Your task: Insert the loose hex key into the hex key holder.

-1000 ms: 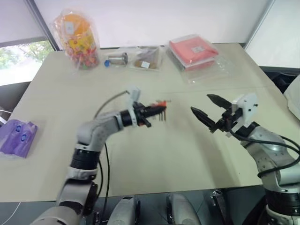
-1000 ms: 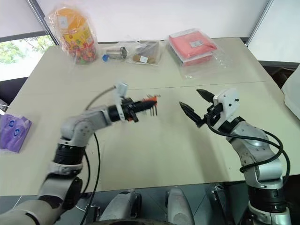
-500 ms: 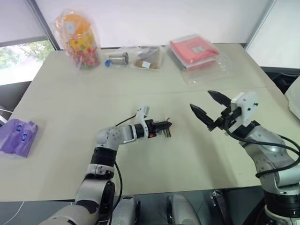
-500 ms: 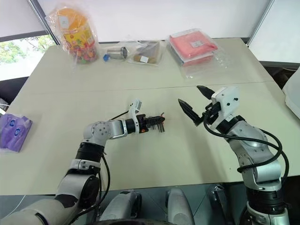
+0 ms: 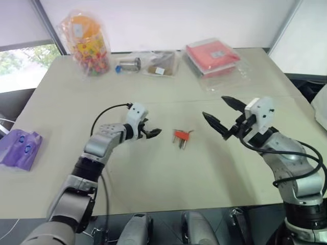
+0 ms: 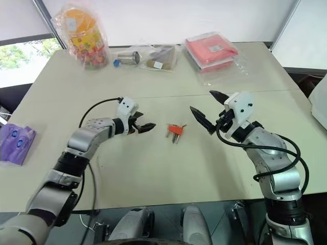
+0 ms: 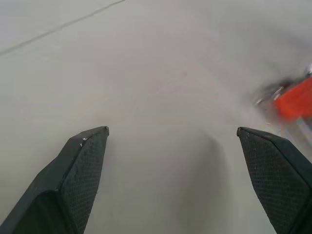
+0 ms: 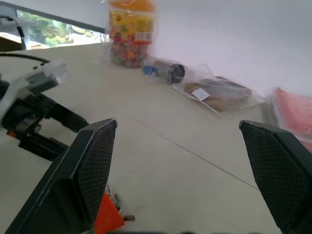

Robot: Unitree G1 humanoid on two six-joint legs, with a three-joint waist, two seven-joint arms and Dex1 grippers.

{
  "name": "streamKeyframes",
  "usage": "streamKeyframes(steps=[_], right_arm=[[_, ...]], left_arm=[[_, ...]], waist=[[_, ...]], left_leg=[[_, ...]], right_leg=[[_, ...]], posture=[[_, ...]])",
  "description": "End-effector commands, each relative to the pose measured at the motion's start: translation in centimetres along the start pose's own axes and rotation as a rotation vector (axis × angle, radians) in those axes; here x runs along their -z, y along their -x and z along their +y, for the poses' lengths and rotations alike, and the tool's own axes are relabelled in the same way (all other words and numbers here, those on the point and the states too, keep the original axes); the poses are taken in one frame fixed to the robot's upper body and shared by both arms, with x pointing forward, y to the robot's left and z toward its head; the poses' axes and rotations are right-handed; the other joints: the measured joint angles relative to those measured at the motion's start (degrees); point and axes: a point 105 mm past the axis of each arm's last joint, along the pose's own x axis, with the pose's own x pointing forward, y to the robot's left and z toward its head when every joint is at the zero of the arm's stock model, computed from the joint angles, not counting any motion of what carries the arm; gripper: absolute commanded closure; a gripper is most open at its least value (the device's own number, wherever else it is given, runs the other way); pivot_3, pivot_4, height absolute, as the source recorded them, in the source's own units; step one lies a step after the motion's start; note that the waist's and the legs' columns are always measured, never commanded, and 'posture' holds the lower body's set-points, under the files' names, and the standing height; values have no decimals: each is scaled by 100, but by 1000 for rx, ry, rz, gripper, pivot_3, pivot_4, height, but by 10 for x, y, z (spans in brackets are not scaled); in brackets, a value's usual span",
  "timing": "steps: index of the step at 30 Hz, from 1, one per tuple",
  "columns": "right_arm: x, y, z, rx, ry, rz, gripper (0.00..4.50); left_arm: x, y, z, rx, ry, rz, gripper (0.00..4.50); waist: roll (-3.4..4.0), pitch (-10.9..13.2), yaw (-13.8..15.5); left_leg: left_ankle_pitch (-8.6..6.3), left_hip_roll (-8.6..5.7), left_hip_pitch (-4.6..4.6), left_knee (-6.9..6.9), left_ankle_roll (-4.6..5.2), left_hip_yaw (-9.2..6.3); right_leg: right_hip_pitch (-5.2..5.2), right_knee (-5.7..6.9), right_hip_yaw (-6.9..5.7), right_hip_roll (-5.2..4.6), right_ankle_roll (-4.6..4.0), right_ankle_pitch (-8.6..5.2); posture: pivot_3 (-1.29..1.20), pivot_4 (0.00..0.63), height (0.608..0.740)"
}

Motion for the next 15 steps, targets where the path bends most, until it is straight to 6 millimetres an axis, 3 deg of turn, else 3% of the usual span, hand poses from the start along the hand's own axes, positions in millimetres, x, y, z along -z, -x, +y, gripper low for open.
streamKeyframes(steps=[1,7,15], right_arm=[[-10,3,1,-97,85,15,319],[-3,24,0,-372,256,233,319],[-18,33,-4,-571,387,345,319]], left_arm=[[-22,17,-9,107,-143,-49,111],[-56,64,-24,268,-280,-154,111],[-66,112,-38,341,-294,-171,111]], waist=[[-1,0,39],[0,4,47],[1,7,-38]], left_leg=[[-1,-2,-8,6,2,2],[-15,0,-17,9,26,2],[-20,10,-13,4,35,0]], right_leg=[[-4,-2,-1,-5,0,0],[-9,-3,-6,-6,1,0],[-9,-2,-7,-9,1,0]], posture=[[0,150,740],[0,150,740],[0,150,740]])
